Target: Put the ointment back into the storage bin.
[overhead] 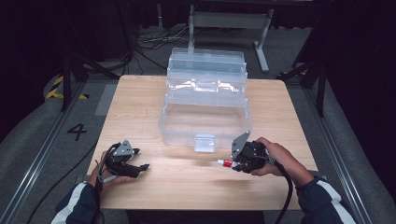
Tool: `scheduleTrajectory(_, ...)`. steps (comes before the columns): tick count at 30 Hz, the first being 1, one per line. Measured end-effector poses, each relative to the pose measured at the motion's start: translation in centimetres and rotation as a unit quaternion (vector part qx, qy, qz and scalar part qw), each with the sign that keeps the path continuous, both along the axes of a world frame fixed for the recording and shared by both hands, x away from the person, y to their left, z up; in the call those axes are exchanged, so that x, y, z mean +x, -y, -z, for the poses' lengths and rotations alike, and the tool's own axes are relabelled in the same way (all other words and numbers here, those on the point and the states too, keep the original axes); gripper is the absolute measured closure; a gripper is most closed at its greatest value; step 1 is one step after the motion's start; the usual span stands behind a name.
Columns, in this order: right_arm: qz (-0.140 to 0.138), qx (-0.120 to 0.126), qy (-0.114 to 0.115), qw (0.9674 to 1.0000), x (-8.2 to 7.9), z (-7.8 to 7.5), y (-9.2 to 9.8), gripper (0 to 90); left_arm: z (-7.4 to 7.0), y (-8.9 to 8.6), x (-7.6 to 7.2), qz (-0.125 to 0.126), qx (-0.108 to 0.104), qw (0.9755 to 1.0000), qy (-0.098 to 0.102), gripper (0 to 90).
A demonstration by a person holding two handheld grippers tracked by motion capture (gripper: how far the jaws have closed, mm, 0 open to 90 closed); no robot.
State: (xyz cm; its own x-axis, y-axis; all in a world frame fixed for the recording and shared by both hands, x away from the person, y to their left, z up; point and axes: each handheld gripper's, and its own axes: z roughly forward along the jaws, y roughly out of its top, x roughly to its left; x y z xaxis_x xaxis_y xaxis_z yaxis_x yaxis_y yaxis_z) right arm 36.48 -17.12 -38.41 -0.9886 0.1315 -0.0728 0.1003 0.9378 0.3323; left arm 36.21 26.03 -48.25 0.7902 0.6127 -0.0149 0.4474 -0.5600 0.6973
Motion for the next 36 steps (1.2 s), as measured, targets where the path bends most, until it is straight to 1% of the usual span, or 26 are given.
scheduleTrajectory(3, -0.001, -0.002, 0.009, 1.0000, 0.3, -1.0, 0.1, 71.1, 0.0, 0.0, 0.0, 0.000, 0.000, 1.0000, 0.000, 24.0)
scheduleTrajectory(9, 0.006, -0.005, 0.032, 0.9995, 0.8, -3.2, 0.2, 71.1, 0.0, 0.0, 0.0, 0.000, 0.000, 1.0000, 0.001, 24.0)
scheduleTrajectory(10, 0.005, -0.003, 0.039, 0.9992, 0.9, -3.6, 0.1, 71.1, 0.0, 0.0, 0.0, 0.000, 0.001, 1.0000, 0.001, 24.0)
scheduleTrajectory(13, 0.010, 0.007, 0.046, 0.9989, 1.1, -4.6, 0.2, 71.1, 0.0, 0.0, 0.0, -0.002, 0.001, 1.0000, 0.001, 24.0)
scheduleTrajectory(16, 0.010, 0.009, 0.058, 0.9982, 1.5, -5.6, 0.3, 71.1, 0.0, 0.0, 0.0, -0.002, 0.000, 1.0000, 0.001, 24.0)
scheduleTrajectory(19, 0.011, 0.006, 0.069, 0.9975, 1.7, -6.7, 0.3, 71.1, 0.0, 0.0, 0.0, -0.002, 0.000, 1.0000, 0.001, 24.0)
scheduleTrajectory(21, 0.011, 0.009, 0.071, 0.9974, 1.9, -6.9, 0.3, 71.1, 0.0, 0.0, 0.0, -0.001, 0.001, 1.0000, 0.001, 24.1)
scheduleTrajectory(22, 0.010, 0.009, 0.074, 0.9972, 2.0, -7.3, 0.2, 71.1, 0.0, 0.0, 0.0, -0.001, 0.001, 1.0000, 0.001, 24.1)
scheduleTrajectory(23, 0.013, 0.009, 0.081, 0.9966, 2.4, -8.1, 0.1, 71.1, 0.0, 0.0, 0.0, -0.002, 0.000, 1.0000, 0.001, 24.0)
scheduleTrajectory(26, 0.017, 0.015, 0.090, 0.9957, 3.0, -8.7, 0.0, 71.0, 0.0, 0.0, 0.0, -0.001, 0.001, 1.0000, 0.000, 24.0)
scheduleTrajectory(28, 0.024, 0.017, 0.094, 0.9952, 3.7, -9.1, -0.1, 71.0, 0.0, 0.0, 0.0, -0.001, 0.001, 1.0000, 0.000, 24.0)
scheduleTrajectory(30, 0.026, 0.016, 0.095, 0.9950, 4.0, -9.3, -0.2, 71.1, 0.0, 0.0, 0.0, -0.001, 0.000, 1.0000, 0.000, 24.0)
scheduleTrajectory(33, 0.031, 0.014, 0.099, 0.9945, 5.3, -9.8, -0.8, 71.1, 0.0, 0.0, 0.0, -0.001, 0.000, 1.0000, 0.000, 24.0)
scheduleTrajectory(36, 0.030, 0.010, 0.094, 0.9950, 6.4, -10.2, -1.3, 71.1, 0.0, 0.0, 0.0, 0.000, 0.000, 1.0000, 0.000, 24.0)
